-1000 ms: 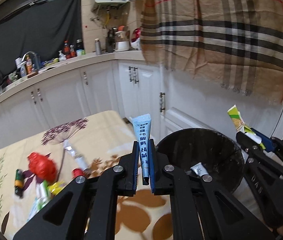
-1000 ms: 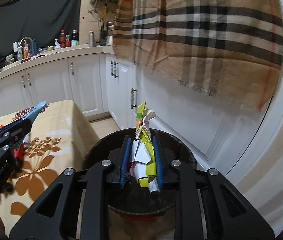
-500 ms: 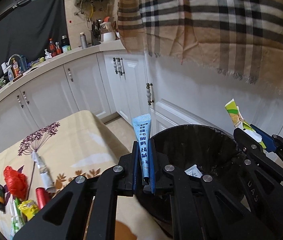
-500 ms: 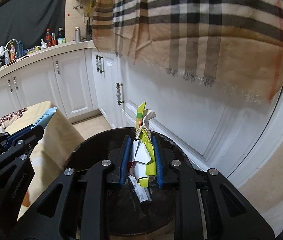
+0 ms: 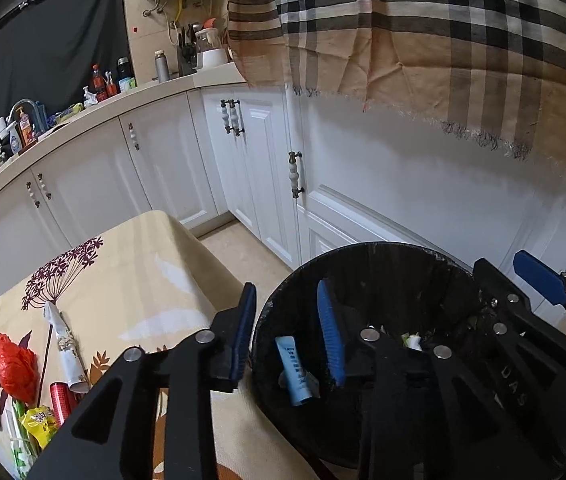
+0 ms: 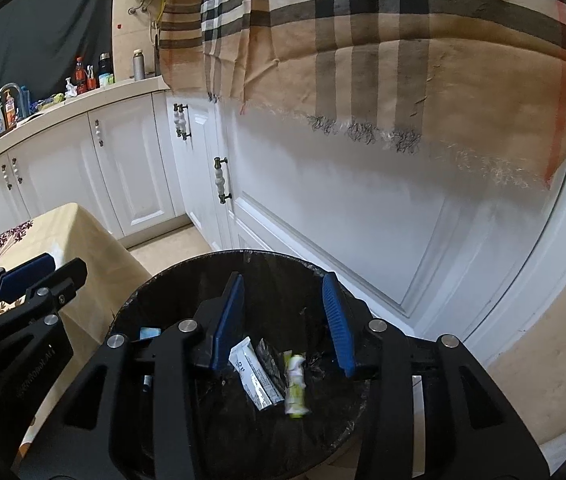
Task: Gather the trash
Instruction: 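Carry both items over the black bin and open both grippers, then return to the table and grasp the yellow-labelled spray can with the right gripper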
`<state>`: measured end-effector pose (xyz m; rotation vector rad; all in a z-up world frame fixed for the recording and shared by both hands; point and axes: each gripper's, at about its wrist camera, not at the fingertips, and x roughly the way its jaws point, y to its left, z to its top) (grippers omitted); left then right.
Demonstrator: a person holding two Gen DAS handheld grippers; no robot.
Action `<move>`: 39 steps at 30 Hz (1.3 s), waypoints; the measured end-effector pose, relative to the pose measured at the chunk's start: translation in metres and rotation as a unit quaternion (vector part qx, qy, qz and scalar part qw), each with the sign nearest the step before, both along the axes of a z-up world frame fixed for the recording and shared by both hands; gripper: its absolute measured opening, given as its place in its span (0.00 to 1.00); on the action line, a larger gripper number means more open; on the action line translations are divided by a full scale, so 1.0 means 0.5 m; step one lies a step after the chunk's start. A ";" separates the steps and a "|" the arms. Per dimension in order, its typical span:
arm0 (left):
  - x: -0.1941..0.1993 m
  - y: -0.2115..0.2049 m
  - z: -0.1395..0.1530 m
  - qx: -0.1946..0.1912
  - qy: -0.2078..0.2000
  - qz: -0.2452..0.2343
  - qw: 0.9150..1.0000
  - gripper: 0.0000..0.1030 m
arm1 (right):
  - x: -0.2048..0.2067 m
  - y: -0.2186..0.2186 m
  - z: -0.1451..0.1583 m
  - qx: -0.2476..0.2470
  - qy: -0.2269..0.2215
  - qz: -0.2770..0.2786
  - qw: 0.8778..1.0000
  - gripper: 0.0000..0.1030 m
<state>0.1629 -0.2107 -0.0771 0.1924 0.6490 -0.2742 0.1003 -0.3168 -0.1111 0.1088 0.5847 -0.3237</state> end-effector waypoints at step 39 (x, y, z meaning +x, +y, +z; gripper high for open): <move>-0.294 0.608 0.020 0.005 0.008 0.284 0.959 0.56 | -0.128 0.484 0.031 -0.009 0.037 0.267 0.963 0.44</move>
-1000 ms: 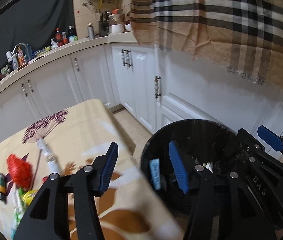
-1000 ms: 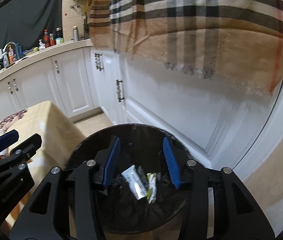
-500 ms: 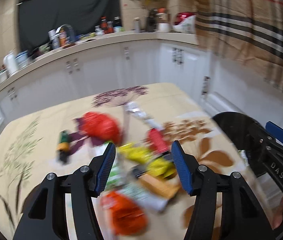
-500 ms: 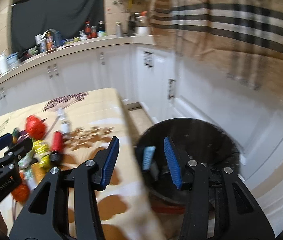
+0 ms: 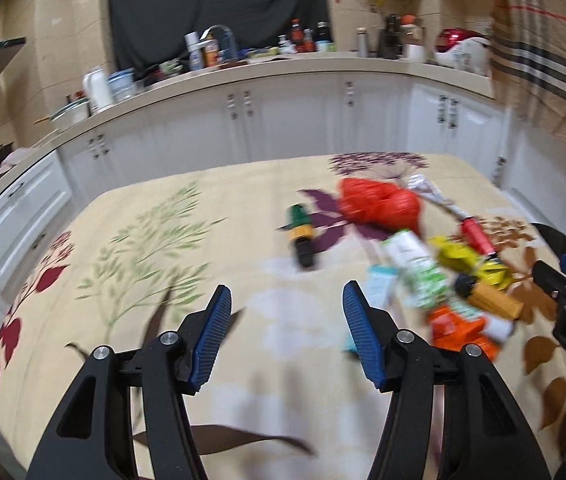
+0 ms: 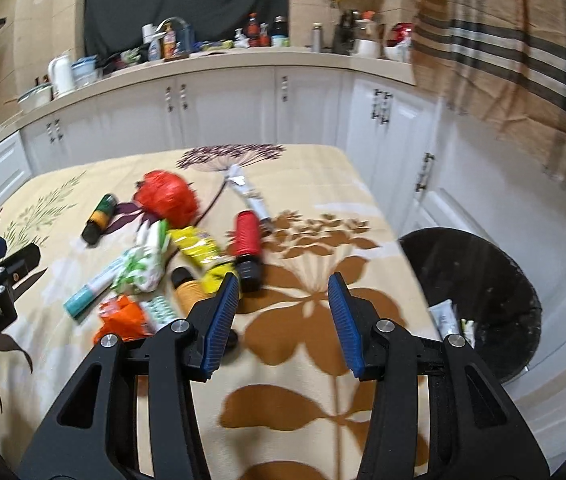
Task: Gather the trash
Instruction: 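Return to the table and grasp the yellow-labelled spray can with the right gripper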
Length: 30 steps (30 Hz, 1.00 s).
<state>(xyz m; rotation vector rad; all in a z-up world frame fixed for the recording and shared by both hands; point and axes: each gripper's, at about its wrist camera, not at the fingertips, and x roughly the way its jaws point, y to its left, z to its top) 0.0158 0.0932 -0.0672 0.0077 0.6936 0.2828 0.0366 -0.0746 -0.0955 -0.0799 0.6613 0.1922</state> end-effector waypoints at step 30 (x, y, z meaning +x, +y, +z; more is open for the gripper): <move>-0.017 0.102 -0.033 -0.043 0.014 0.041 0.998 0.56 | 0.045 0.084 -0.052 -0.021 0.106 0.066 0.992 0.28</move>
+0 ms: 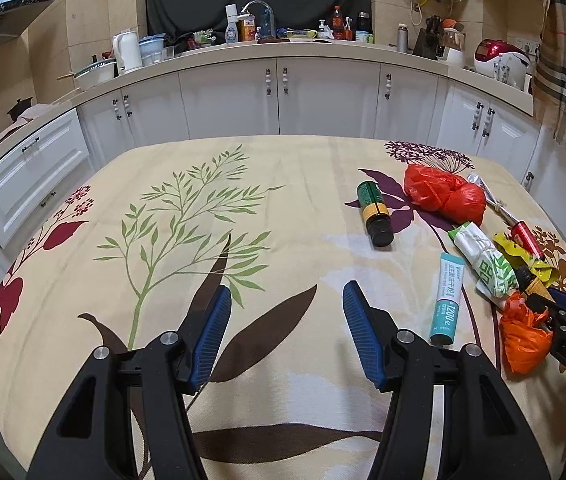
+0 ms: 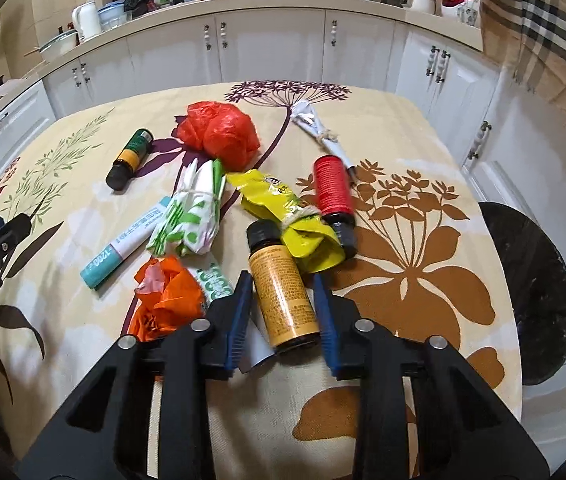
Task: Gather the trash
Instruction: 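Return to the table and grasp the yellow-labelled spray can with the right gripper, then grasp the orange plastic bag with the left gripper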
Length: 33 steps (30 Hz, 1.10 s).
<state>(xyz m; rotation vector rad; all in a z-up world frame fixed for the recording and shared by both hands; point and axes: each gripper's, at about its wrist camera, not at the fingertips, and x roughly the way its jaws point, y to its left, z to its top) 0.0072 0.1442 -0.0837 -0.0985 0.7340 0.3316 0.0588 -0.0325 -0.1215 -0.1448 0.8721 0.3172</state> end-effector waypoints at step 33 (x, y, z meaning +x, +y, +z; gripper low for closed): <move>0.003 -0.107 0.003 0.004 0.003 -0.045 0.999 0.56 | -0.031 -0.053 -0.007 0.001 -0.003 -0.007 1.000 0.22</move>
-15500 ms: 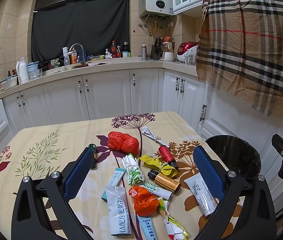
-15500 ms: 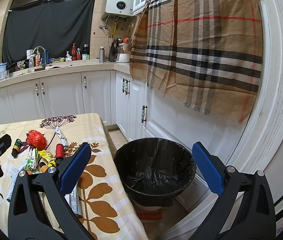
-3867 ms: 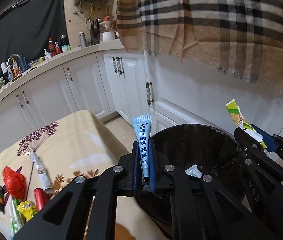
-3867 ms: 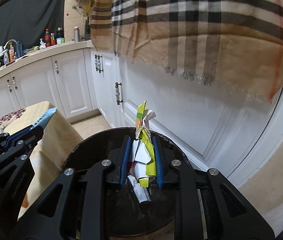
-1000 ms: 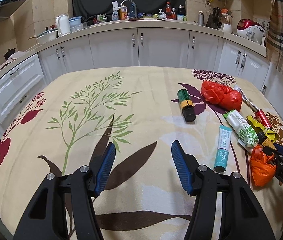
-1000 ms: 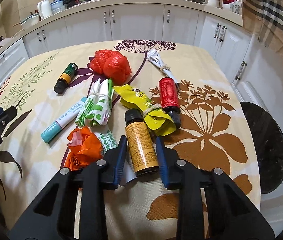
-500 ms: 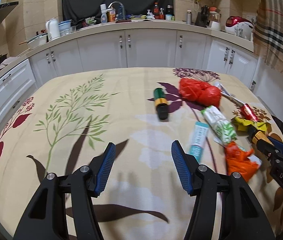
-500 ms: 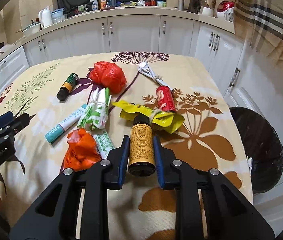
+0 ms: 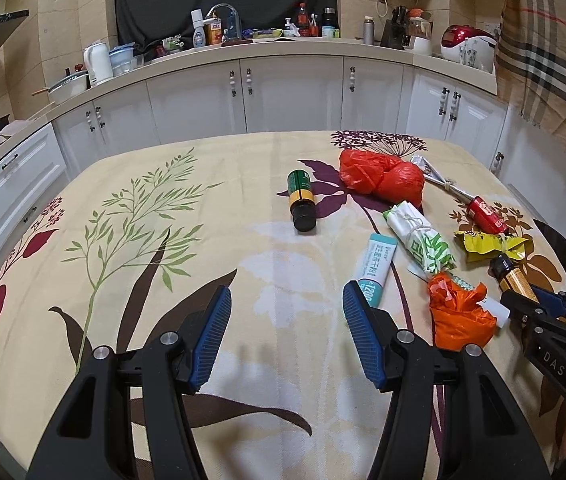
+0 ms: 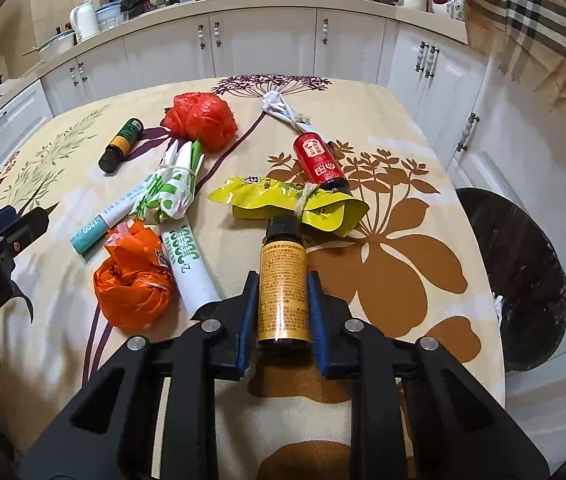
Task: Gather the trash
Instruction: 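Grasp the orange plastic bag with the left gripper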
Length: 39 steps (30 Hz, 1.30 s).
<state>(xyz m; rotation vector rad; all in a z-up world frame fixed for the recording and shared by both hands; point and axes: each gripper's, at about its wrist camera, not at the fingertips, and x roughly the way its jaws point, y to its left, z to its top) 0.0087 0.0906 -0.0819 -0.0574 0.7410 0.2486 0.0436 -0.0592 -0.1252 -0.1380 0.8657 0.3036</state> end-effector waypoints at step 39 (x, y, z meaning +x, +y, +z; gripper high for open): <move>0.013 -0.229 -0.025 0.042 0.003 -0.115 0.992 0.34 | -0.048 -0.230 0.032 0.039 -0.074 -0.117 0.990 0.22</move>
